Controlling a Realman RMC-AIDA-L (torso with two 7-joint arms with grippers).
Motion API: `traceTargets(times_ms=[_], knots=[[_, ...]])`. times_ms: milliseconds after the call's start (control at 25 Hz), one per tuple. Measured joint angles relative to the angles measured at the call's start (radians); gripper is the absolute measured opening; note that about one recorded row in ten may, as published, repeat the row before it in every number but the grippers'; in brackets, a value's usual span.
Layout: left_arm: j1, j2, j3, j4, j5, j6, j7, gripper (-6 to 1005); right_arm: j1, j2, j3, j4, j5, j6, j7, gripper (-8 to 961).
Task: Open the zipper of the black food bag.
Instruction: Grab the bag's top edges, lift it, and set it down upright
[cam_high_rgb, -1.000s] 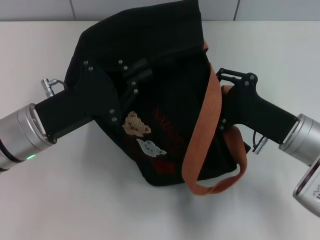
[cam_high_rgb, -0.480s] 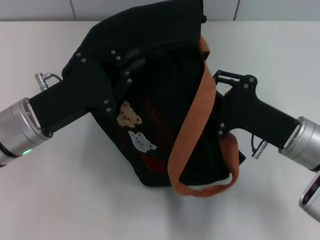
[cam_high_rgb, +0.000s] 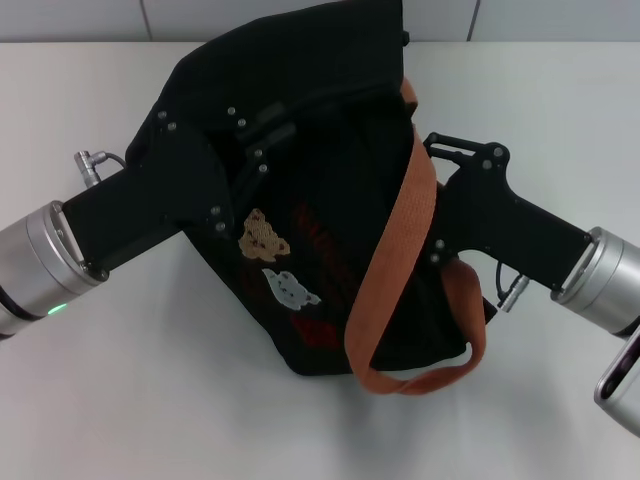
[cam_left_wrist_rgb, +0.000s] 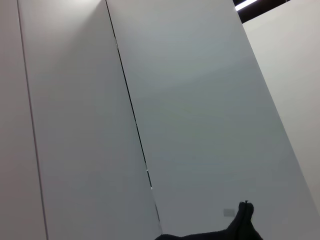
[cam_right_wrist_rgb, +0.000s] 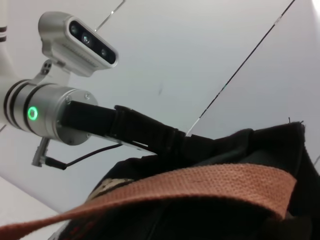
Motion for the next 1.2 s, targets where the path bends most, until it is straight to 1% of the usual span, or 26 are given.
traceTargets(times_ms=[360,720,1120,1200], knots=[[0.004,0.000,0.006,0.000,0.001,0.003,0.000,92,0.013,0.000,0.026,0.005,0.001,0.008,0.036,349],[0.000,0.000,0.015,0.000,0.002,0.004,0.004,92,0.039,0.000,0.027,0.009,0.002,0.055,0.078,320],[0.003,0.000,0.015,0.000,0.002,0.007,0.009,92,0.055,0.000,0.027,0.021,-0.004,0.048,0.079,225],[0.004,0.000,0.015,0.000,0.002,0.009,0.010,92,0.057,0.000,0.027,0.024,-0.005,0.045,0.079,189]])
